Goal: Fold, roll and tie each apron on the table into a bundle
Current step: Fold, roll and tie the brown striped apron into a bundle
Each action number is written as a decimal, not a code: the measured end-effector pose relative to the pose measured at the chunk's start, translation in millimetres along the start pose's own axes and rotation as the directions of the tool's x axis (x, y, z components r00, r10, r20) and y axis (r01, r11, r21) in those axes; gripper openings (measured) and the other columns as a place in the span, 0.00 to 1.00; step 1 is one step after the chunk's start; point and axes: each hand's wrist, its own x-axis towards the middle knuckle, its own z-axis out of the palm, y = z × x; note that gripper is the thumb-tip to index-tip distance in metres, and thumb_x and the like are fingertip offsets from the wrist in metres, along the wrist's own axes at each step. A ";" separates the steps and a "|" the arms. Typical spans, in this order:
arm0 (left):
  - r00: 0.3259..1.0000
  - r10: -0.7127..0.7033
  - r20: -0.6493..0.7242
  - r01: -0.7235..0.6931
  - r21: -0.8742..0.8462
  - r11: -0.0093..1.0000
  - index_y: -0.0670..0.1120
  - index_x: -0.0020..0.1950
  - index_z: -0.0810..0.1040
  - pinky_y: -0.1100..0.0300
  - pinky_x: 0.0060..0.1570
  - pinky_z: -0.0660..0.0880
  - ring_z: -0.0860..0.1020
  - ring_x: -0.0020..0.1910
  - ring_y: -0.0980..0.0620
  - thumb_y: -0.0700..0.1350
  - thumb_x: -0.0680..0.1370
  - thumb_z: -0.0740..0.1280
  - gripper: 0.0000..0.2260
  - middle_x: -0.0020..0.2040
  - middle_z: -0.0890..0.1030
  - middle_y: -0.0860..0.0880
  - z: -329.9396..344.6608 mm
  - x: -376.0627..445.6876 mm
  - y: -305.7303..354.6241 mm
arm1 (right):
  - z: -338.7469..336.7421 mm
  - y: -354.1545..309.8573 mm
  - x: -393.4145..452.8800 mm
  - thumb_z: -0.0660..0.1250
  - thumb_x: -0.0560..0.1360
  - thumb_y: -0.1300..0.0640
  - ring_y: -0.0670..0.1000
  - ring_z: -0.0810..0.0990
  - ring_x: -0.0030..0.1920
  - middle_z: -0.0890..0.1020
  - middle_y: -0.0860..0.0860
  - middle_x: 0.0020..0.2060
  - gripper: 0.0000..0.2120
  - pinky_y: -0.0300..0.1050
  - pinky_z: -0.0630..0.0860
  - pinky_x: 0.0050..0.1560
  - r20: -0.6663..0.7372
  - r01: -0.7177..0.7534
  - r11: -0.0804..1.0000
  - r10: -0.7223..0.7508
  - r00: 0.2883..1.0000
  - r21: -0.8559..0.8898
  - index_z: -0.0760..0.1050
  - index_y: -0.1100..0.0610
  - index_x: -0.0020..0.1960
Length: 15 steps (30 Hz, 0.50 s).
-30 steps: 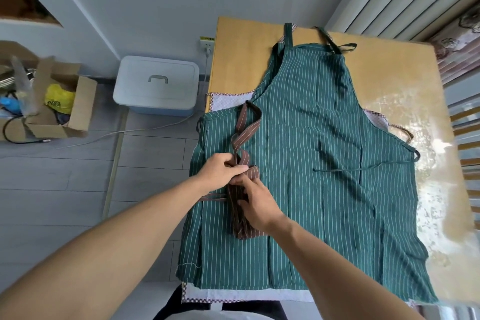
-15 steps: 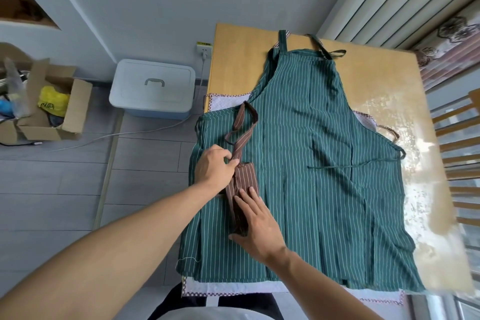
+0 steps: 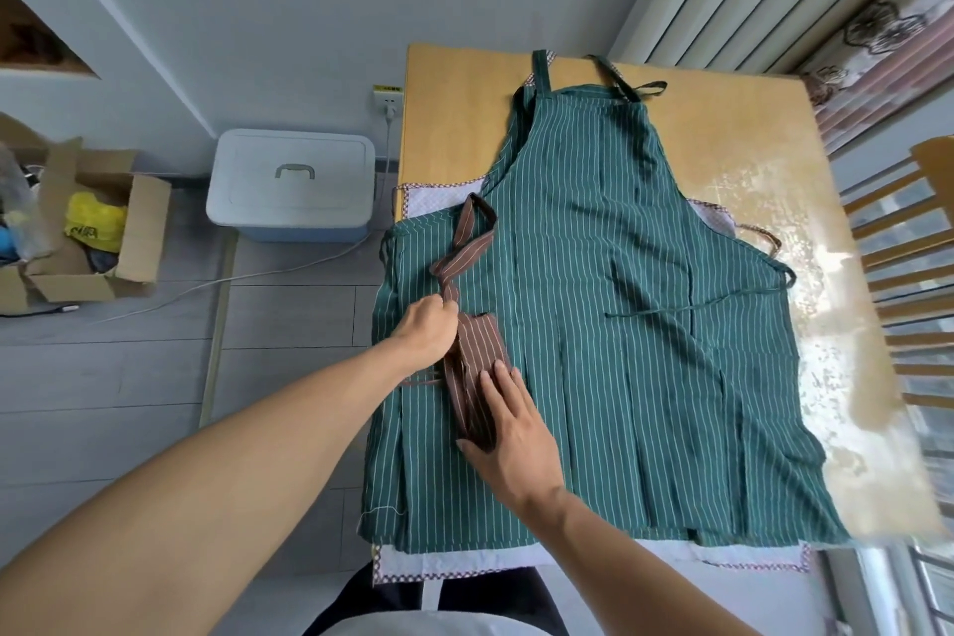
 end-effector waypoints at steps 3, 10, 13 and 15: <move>0.997 -0.050 0.055 0.058 -0.154 0.986 0.39 0.58 0.72 0.48 0.57 0.77 0.79 0.53 0.46 0.46 0.86 0.53 0.13 0.57 0.77 0.40 -7.1 15.7 -8.4 | -1.8 4.1 -0.9 0.61 0.78 0.34 0.54 0.32 0.80 0.36 0.51 0.81 0.46 0.55 0.45 0.82 0.122 0.107 0.971 -0.082 0.989 -0.213 0.37 0.48 0.82; 0.994 -0.011 -0.108 0.011 0.001 1.000 0.44 0.49 0.69 0.48 0.51 0.78 0.79 0.48 0.42 0.42 0.84 0.61 0.05 0.50 0.77 0.43 1.3 17.1 -15.6 | -30.2 23.5 8.1 0.61 0.80 0.45 0.60 0.22 0.76 0.28 0.50 0.78 0.46 0.61 0.30 0.77 0.389 0.375 0.809 -0.200 0.899 -0.453 0.29 0.50 0.80; 0.968 0.057 -0.243 -0.049 0.038 0.998 0.44 0.50 0.69 0.55 0.42 0.69 0.76 0.46 0.46 0.40 0.83 0.63 0.04 0.49 0.77 0.45 11.6 8.6 -16.7 | -34.4 27.1 10.0 0.46 0.77 0.62 0.58 0.22 0.75 0.30 0.51 0.79 0.38 0.59 0.30 0.78 0.403 0.464 0.714 -0.271 0.874 -0.525 0.30 0.52 0.81; 0.893 0.185 -0.410 -0.181 0.050 0.982 0.44 0.50 0.71 0.58 0.42 0.70 0.77 0.46 0.47 0.37 0.79 0.68 0.07 0.50 0.77 0.46 14.3 2.4 -22.1 | -32.8 29.5 12.9 0.41 0.73 0.64 0.56 0.23 0.76 0.31 0.51 0.80 0.39 0.57 0.31 0.79 0.404 0.471 0.730 -0.287 0.869 -0.495 0.31 0.52 0.81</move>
